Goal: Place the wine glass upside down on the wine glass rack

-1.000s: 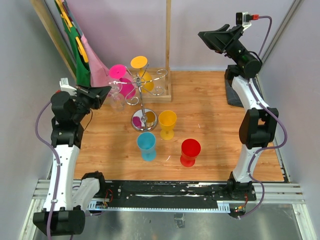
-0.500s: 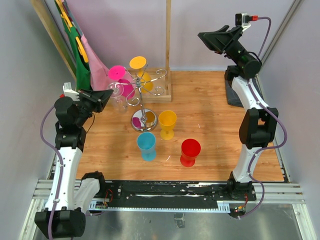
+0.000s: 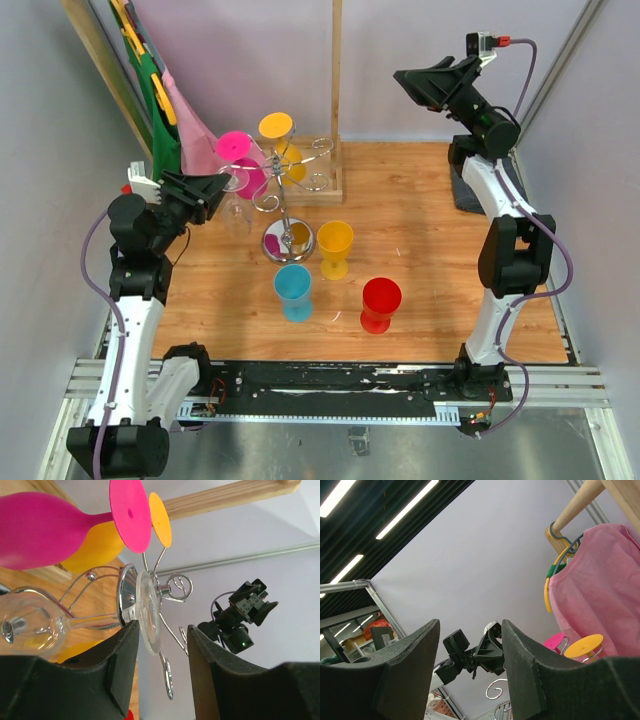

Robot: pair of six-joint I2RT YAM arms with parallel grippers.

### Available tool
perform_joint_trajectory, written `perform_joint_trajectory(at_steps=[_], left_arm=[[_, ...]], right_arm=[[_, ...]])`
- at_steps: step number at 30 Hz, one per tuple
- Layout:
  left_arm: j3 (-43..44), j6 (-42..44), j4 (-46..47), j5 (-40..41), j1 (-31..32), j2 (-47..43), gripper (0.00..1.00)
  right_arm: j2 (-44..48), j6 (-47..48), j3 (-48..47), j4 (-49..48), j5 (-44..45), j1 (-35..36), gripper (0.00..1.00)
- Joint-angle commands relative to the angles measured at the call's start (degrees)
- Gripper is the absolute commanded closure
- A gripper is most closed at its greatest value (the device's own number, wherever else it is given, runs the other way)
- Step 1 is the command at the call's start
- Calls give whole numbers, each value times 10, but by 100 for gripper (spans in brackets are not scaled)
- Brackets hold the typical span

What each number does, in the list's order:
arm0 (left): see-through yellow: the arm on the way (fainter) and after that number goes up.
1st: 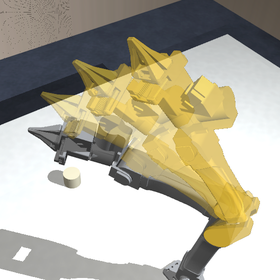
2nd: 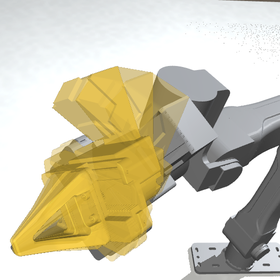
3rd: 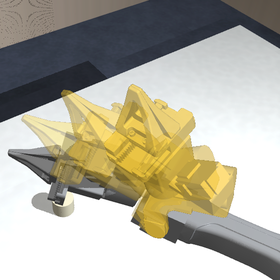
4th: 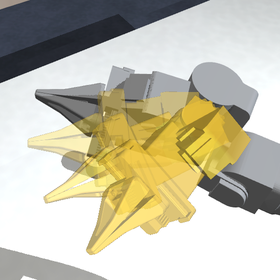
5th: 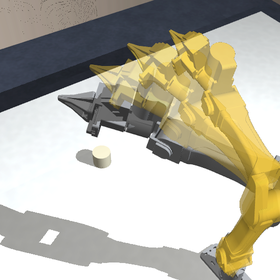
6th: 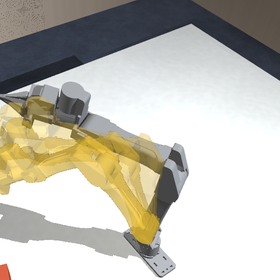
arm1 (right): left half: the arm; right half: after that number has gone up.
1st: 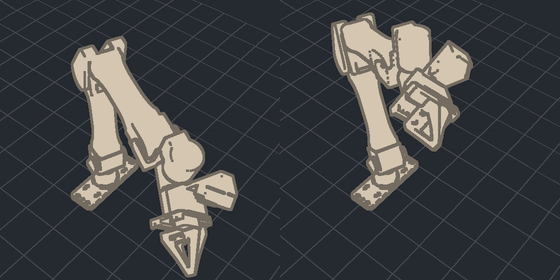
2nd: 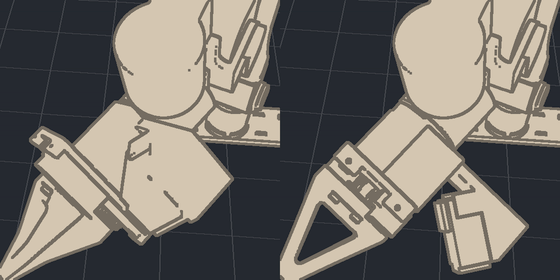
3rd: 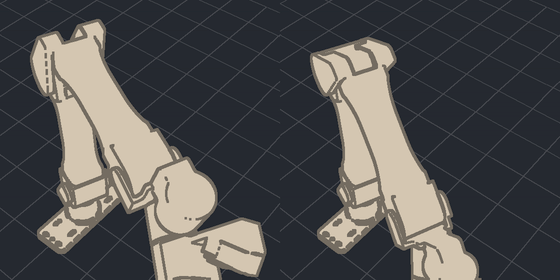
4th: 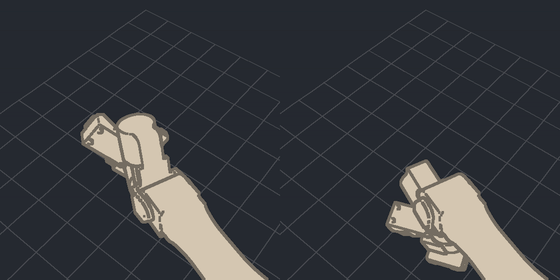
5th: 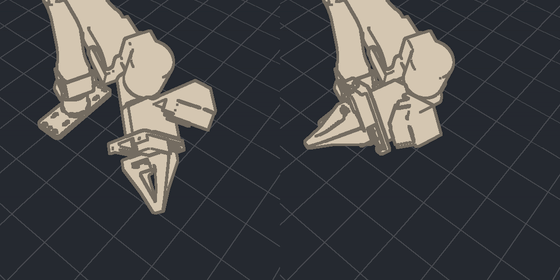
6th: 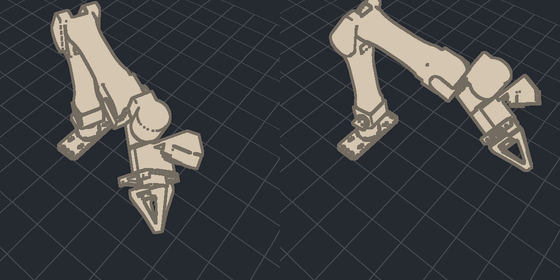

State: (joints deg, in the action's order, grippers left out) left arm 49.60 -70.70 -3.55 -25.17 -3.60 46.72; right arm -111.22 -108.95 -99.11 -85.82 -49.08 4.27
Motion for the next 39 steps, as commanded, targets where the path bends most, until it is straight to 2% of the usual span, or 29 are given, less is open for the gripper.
perform_joint_trajectory(at_steps=[1,6,13,17,20,23,24,25,28,29,30,31,36,39], left_arm=[[15,14,-16,-7,10,-15,52],[6,15,-25,-2,15,-33,51],[5,26,-45,4,21,-51,42],[6,33,-56,7,27,-64,40],[10,30,-60,5,35,-73,40],[28,30,-46,-7,43,-73,41],[41,43,-49,-6,46,-70,41],[55,55,-58,-2,50,-67,41],[93,90,-86,19,60,-63,41],[104,100,-92,23,64,-63,41],[108,107,-94,26,67,-62,41],[116,114,-96,28,70,-61,41],[146,166,-126,42,77,-50,41],[175,209,-157,68,80,-45,41]], right_arm=[[23,12,6,-29,-12,4,46],[25,13,10,-25,-17,5,46],[38,27,34,-11,-32,7,46],[69,58,78,19,-59,7,46],[108,103,147,72,-76,10,46],[161,211,215,206,-103,18,47],[182,285,234,282,-109,24,47],[202,351,244,369,-114,30,47],[258,628,207,741,-63,61,46],[269,705,187,844,-32,78,45],[275,750,172,906,-15,90,44],[279,771,168,942,-9,95,43],[302,789,192,992,7,103,45],[306,845,181,1086,50,127,46]])
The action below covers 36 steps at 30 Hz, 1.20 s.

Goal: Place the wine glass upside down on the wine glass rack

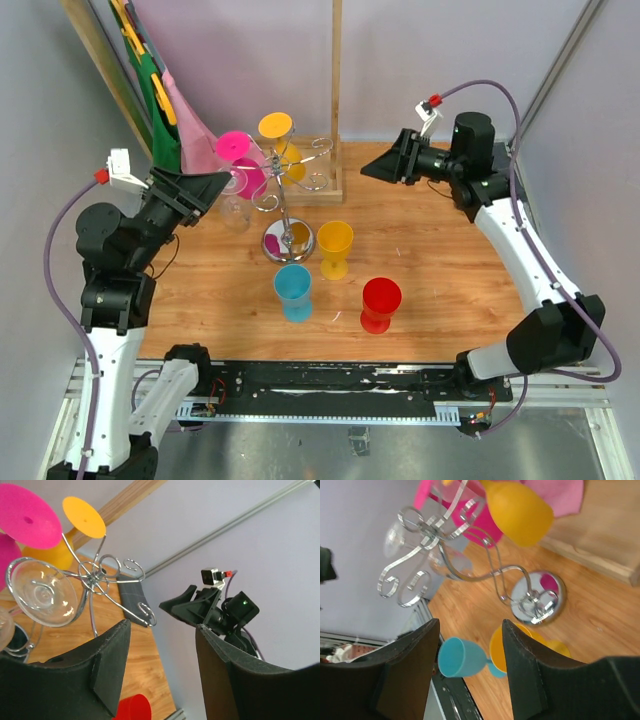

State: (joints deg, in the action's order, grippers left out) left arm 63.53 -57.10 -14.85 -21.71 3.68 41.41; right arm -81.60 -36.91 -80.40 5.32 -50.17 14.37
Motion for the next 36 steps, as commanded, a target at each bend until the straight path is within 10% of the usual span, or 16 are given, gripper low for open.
perform_joint_trajectory(at_steps=[1,10,36], left_arm=[[44,84,-54,43,9,10,41],[38,94,-57,32,12,15,40],[40,89,-67,44,12,11,40]], right_arm=[[9,148,-11,203,77,35,46],[-47,243,-62,364,216,138,49],[-189,302,-143,446,335,202,65]])
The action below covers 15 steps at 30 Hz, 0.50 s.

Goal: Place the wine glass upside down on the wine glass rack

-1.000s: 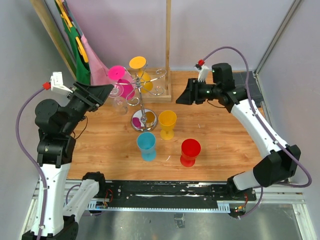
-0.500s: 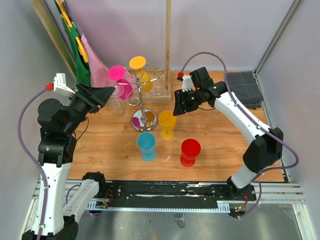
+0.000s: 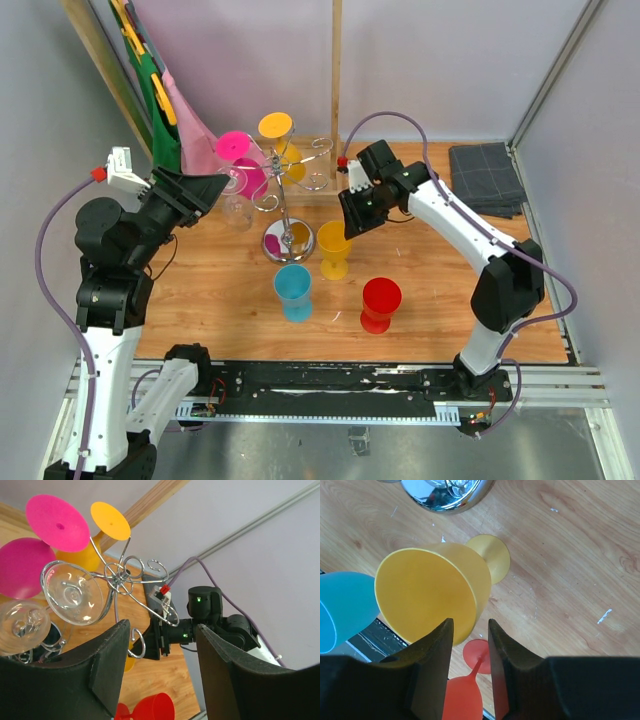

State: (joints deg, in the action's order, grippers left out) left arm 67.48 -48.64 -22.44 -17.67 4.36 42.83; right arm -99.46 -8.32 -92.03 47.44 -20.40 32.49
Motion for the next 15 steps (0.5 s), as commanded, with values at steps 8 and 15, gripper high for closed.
perform_joint_trajectory(at_steps=[8,15], left_arm=[[-2,6,11,6,5,-1,40],[-1,5,11,6,5,1,40]], right_arm=[[-26,17,-32,33,62,31,85],[-27,17,-46,52,104,31,99]])
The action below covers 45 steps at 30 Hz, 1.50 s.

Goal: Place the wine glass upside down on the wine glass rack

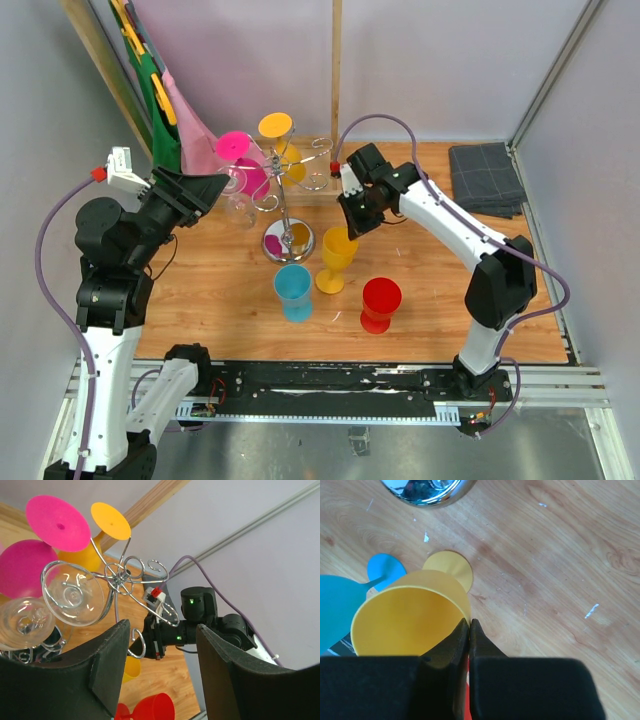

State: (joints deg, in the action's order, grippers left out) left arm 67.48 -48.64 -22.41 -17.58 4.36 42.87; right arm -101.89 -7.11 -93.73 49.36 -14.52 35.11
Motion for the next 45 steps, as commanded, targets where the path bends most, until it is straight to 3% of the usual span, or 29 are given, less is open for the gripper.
perform_joint_trajectory(at_steps=[1,7,11,19,24,30,33,42,45], left_arm=[[1,6,10,6,5,0,40],[7,6,10,9,5,2,40],[8,6,21,-1,5,7,40],[32,6,18,-2,5,18,40],[35,0,28,-8,5,27,40],[32,-12,44,-22,5,37,40],[35,-16,51,-26,5,45,40],[39,-38,105,-52,5,66,40],[18,-60,149,-68,3,71,40]], right_arm=[[-1,6,-35,40,57,5,99],[22,10,-98,70,162,5,99],[40,6,-148,60,294,6,99],[75,54,-190,-55,518,18,99],[115,109,-177,-195,563,37,99],[197,165,-100,-440,539,71,99],[245,136,-43,-534,462,77,99],[314,-22,-13,-611,151,36,99],[310,-192,-7,-658,-3,-57,99]])
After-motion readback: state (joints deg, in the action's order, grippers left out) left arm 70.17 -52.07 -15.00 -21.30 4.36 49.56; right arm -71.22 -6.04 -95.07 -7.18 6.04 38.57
